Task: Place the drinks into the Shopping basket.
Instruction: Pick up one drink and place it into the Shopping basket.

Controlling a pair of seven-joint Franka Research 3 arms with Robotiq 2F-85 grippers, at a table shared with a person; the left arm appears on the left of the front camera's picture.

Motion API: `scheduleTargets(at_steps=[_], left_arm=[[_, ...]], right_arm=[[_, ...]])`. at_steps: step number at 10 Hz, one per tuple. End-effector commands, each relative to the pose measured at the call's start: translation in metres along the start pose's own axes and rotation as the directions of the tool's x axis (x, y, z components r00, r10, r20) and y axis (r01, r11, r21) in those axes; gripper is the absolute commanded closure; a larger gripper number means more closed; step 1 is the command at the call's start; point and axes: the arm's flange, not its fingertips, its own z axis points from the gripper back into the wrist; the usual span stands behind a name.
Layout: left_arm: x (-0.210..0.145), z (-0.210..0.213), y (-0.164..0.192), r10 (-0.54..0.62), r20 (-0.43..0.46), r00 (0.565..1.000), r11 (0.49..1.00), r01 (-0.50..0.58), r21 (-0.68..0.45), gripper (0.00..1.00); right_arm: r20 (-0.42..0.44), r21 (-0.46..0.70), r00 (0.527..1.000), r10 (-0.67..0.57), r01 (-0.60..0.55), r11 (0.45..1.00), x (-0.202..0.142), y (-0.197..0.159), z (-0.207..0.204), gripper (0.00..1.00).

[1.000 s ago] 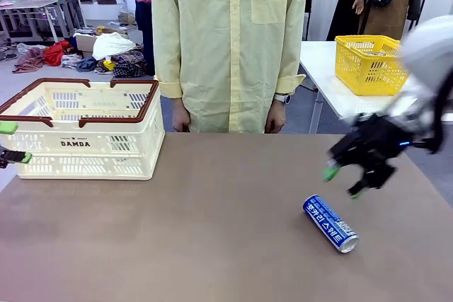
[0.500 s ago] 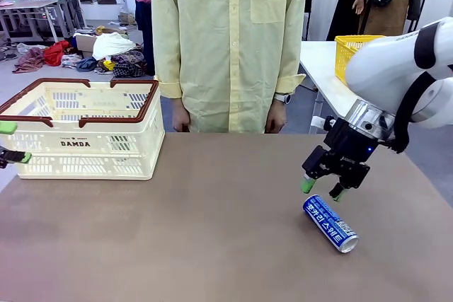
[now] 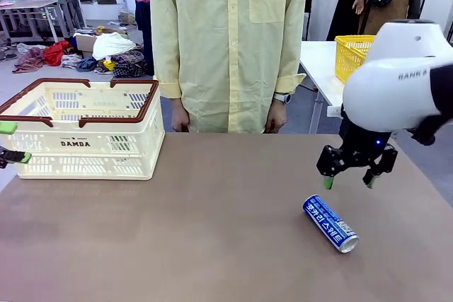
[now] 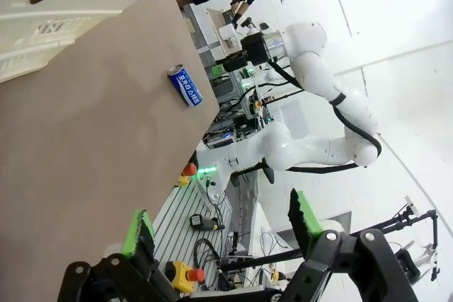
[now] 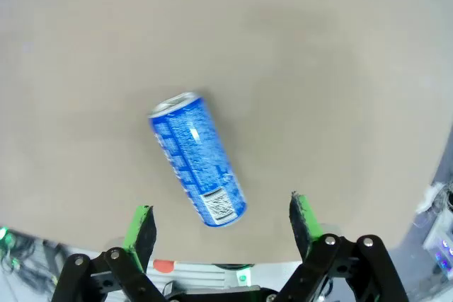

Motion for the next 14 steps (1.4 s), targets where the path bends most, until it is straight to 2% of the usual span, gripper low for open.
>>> scheduleTargets(at_steps=[1,2,3,4,5,6,7,9,10,12,13,14], left_arm=[[-0.002,0.000,-0.001,-0.019,0.002,1.000,1.000,0.019,-0.007,0.00],[-0.002,0.000,-0.001,-0.019,0.002,1.000,1.000,0.019,-0.007,0.00],[-0.002,0.000,-0.001,-0.019,0.002,1.000,1.000,0.019,-0.007,0.00],[-0.002,0.000,-0.001,-0.019,0.002,1.000,1.000,0.019,-0.007,0.00],[-0.002,0.000,-0.001,-0.019,0.002,1.000,1.000,0.019,-0.007,0.00],[-0.002,0.000,-0.001,-0.019,0.002,1.000,1.000,0.019,-0.007,0.00],[-0.002,0.000,-0.001,-0.019,0.002,1.000,1.000,0.019,-0.007,0.00],[-0.002,0.000,-0.001,-0.019,0.002,1.000,1.000,0.019,-0.007,0.00],[-0.002,0.000,-0.001,-0.019,0.002,1.000,1.000,0.019,-0.007,0.00],[-0.002,0.000,-0.001,-0.019,0.002,1.000,1.000,0.019,-0.007,0.00],[-0.002,0.000,-0.001,-0.019,0.002,1.000,1.000,0.019,-0.007,0.00],[-0.002,0.000,-0.001,-0.019,0.002,1.000,1.000,0.019,-0.007,0.00]], right_arm=[[0.032,-0.103,0.992,-0.124,0.126,0.987,-0.015,0.014,-0.005,0.00],[0.072,-0.045,0.986,-0.148,0.151,0.987,-0.016,0.013,-0.004,0.00],[0.026,-0.059,0.998,-0.055,0.056,0.997,-0.009,0.007,0.001,0.00],[0.026,-0.059,0.998,-0.055,0.056,0.997,-0.009,0.007,0.001,0.00],[0.041,-0.067,0.994,-0.102,0.104,0.992,-0.014,0.012,0.002,0.00],[-0.086,0.024,0.992,0.096,-0.094,0.995,-0.013,0.016,-0.006,0.00],[-0.153,0.091,0.942,0.298,-0.287,0.954,-0.014,0.020,-0.011,0.00],[-0.203,0.157,0.803,0.560,-0.537,0.829,-0.013,0.019,-0.016,0.00],[-0.173,0.139,0.793,0.584,-0.568,0.812,-0.014,0.020,-0.021,0.00],[-0.107,0.116,0.802,0.587,-0.577,0.809,-0.012,0.022,-0.029,0.00],[-0.094,0.127,0.821,0.563,-0.551,0.825,-0.010,0.020,-0.034,0.00],[-0.067,0.040,0.873,0.483,-0.482,0.875,-0.006,0.019,-0.042,0.00]])
